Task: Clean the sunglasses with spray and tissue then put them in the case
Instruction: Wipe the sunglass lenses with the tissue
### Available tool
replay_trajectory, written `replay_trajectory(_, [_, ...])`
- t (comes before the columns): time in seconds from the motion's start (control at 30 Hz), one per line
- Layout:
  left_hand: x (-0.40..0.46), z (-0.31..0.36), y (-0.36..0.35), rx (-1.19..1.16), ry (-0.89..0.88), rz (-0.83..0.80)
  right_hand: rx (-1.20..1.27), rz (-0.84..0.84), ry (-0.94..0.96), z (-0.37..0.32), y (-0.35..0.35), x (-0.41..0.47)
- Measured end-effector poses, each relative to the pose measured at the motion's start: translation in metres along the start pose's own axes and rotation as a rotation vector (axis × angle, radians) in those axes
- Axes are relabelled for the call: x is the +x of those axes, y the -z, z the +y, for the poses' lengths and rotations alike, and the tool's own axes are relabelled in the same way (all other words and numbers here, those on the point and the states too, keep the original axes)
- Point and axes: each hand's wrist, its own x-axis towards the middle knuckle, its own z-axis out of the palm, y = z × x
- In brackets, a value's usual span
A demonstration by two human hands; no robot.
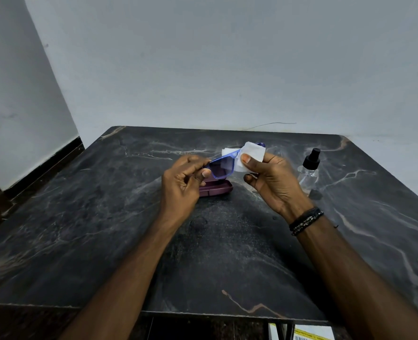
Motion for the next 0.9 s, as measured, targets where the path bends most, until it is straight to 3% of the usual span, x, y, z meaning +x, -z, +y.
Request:
replay_trajectory(0.23, [0.000,-0.002,-0.001,-0.009,0.013,-0.003,0.046,-0.094,-0.027,-0.001,0.003,0.001])
replay_trajectory(0.9, [-0.001,-0.002,0.001,0.042,-0.042,-0.046,-0.020,-0.069,-0.009,0.003,-0.008,-0.006])
